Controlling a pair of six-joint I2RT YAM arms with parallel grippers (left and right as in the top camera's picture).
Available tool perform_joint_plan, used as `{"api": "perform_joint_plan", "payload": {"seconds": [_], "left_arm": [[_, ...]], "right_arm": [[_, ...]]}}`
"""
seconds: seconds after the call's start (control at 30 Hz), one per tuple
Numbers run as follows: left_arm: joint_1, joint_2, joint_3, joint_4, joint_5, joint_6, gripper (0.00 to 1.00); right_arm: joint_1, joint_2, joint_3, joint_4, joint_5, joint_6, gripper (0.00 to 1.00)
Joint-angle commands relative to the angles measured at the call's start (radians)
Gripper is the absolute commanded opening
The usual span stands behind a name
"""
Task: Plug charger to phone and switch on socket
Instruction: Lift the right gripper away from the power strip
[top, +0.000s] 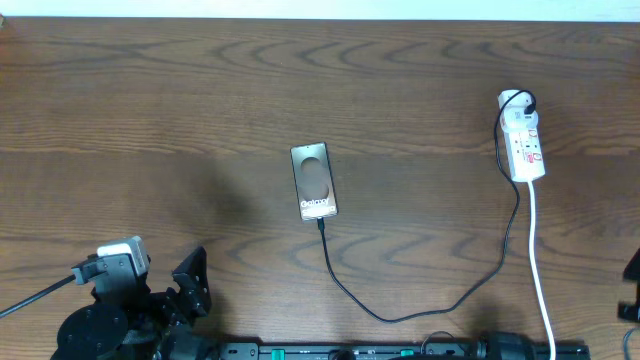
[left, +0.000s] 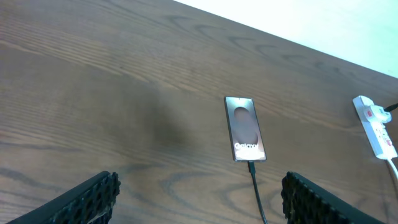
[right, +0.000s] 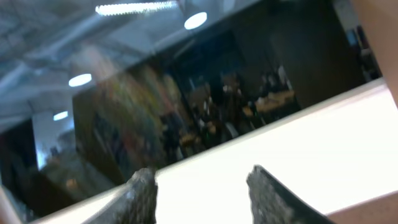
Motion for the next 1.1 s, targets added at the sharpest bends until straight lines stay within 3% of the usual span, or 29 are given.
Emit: {"api": "perform_joint_plan", "payload": {"seconds": [0.0,0.27,1.07], "left_arm": [[-0.004,-0.003,-0.002,-0.002,0.001,-0.009,0.85],[-0.004,-0.003,-0.002,-0.002,0.001,-0.009,0.85],[-0.004,-0.003,-0.002,-0.002,0.001,-0.009,0.85]], "right_arm": [[0.005,-0.084,-0.086,0.005,-0.01,-0.007,0.49],[-0.041,-0.25,-0.208,-0.044,-0.01,-0.007,0.51],[0.043,-0.483,-0.174,-0.188,-0.013,-0.037,0.56]]}}
